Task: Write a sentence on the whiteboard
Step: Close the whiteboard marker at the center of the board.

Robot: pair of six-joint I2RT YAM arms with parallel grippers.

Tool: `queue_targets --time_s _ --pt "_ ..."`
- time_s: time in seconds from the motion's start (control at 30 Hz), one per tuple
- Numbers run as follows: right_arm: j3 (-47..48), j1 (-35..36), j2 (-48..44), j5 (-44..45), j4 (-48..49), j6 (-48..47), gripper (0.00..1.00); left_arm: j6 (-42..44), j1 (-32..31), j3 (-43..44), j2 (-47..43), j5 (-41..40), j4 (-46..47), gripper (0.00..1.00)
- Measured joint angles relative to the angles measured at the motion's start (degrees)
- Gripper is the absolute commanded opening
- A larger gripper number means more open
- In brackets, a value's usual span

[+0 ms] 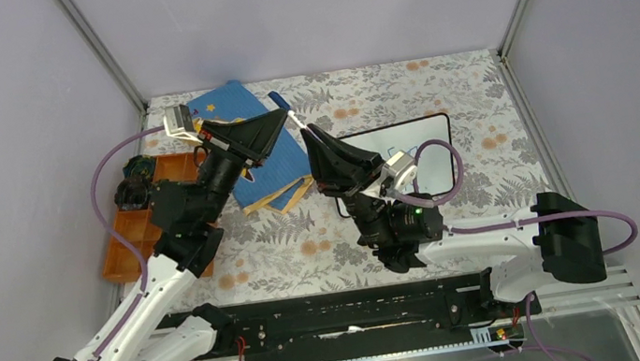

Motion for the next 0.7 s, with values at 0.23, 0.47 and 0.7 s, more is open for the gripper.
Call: queue_targets --time_s 0.23,0.47,0.7 --pt "0.0 -0.4 -0.1 0.1 -0.2 0.0 0.0 0.6 -0.4 0.0 0.0 1.9 -0.2 0.45" --pt "-0.5 -0.4 -0.4 0.1 -0.6 0.0 0.0 1.4 -0.6 0.0 0.0 2.1 -0.3 0.77" --pt "-1.7 -0.5 -2.1 0.0 -0.6 1.1 0.0 2.4 -0.6 0.6 -0.1 1.9 -1.7 0.81"
